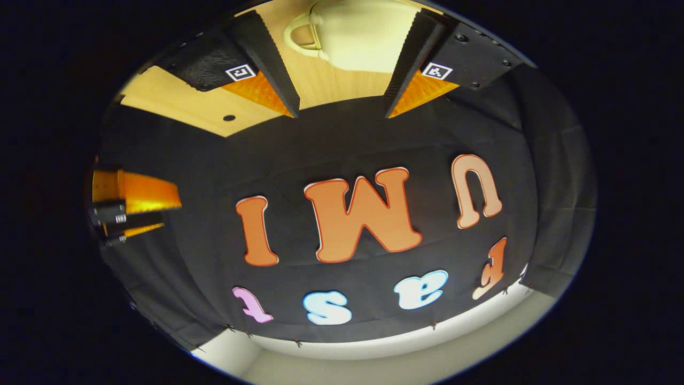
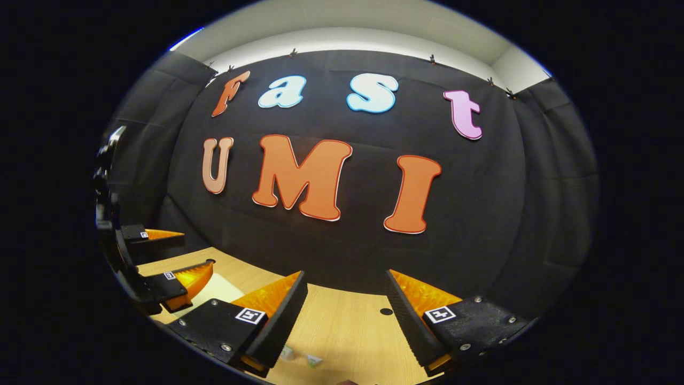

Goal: First open the suitcase, pack the skin care products into it, and then close the suitcase.

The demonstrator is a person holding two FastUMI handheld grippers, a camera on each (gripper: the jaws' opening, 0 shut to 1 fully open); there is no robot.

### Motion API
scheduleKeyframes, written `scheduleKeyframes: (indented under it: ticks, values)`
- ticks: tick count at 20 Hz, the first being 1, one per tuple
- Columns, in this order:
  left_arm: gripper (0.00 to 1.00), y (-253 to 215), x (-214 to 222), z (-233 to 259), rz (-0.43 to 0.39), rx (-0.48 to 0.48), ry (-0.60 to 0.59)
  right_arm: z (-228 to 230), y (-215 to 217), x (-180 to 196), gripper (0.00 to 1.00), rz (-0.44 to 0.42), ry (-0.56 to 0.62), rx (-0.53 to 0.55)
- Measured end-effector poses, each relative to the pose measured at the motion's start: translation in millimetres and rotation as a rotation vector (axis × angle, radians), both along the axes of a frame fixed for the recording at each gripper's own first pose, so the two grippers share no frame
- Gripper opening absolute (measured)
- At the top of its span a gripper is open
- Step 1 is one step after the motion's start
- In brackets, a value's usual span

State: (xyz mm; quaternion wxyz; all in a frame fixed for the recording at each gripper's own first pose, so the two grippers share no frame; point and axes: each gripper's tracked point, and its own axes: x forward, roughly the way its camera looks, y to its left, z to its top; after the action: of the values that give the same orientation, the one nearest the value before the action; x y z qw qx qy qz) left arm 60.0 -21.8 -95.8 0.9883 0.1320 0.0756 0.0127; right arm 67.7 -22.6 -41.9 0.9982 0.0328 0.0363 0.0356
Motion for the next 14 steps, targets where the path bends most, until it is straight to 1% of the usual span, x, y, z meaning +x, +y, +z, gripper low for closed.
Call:
scheduleKeyframes:
  ticks: [1,7,9,10,14]
  values:
    - [0.97,-1.3,0.1,-10.5,-0.011,0.029,0.017,-1.3,-4.9,1.1,0.93,-0.009,-0.004,-0.003]
    - [0.96,-10.9,-7.2,-66.9,-0.058,0.166,0.136,-12.5,-24.2,1.7,0.93,-0.040,-0.017,-0.047]
    - [0.95,-19.8,-13.1,-91.8,-0.100,0.211,0.190,-18.9,-28.1,0.6,0.93,-0.041,-0.007,-0.056]
    - [0.93,-19.5,-16.0,-101.0,-0.107,0.234,0.209,-22.9,-29.3,0.2,0.93,-0.042,0.001,-0.057]
    - [0.93,-24.3,-24.9,-141.5,-0.159,0.330,0.291,-29.1,-33.4,1.2,0.93,-0.044,0.003,-0.062]
